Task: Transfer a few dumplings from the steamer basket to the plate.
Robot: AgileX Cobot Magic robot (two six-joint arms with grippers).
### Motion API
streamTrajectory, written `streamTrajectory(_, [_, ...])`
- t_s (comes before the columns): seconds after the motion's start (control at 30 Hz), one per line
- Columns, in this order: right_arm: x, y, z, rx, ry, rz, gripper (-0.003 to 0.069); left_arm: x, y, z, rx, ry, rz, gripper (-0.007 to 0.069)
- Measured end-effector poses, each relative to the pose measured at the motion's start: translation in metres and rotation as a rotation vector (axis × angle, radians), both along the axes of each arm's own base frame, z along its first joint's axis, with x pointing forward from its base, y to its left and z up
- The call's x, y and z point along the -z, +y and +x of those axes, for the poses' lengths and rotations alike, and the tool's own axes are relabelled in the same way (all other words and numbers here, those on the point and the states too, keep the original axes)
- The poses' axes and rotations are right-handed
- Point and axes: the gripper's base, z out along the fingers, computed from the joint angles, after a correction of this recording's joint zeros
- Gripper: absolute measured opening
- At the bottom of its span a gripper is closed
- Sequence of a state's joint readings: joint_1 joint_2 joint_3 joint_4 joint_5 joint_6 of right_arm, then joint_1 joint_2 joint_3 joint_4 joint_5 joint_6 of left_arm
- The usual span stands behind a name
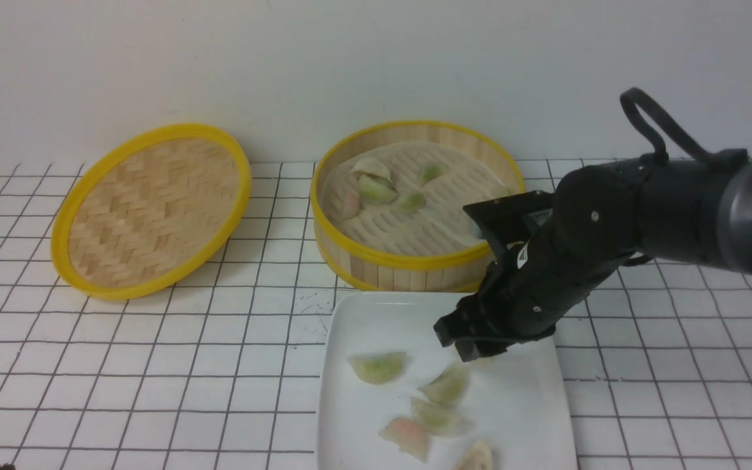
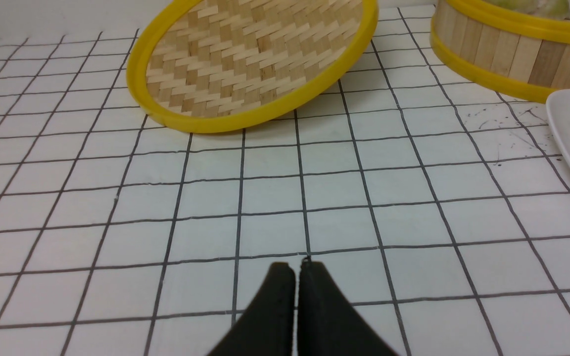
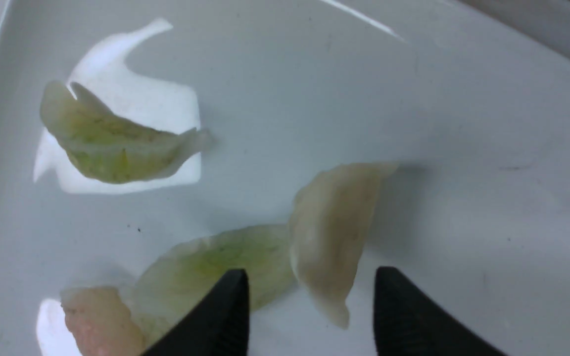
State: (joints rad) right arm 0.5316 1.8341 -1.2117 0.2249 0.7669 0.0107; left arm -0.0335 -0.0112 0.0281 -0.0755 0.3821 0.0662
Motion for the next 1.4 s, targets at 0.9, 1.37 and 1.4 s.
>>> streamTrajectory(0.9, [-0.217, -0.142, -0.213, 0.149, -0.943, 0.463, -0.0013, 0.0, 0.0, 0.0, 0.0, 0.0, 0.0, -0.0006])
streamTrajectory(1.37, [-0.119, -0.19, -0.293, 0.172, -1.232, 0.654, -0.0014, 0.0, 0.0, 0.0, 0.0, 0.0, 0.0, -0.0006])
streamTrajectory(1.4, [-0.114, -0.19, -0.293, 0.172, -1.229, 0.653, -0.0014, 0.0, 0.0, 0.0, 0.0, 0.0, 0.0, -0.0006])
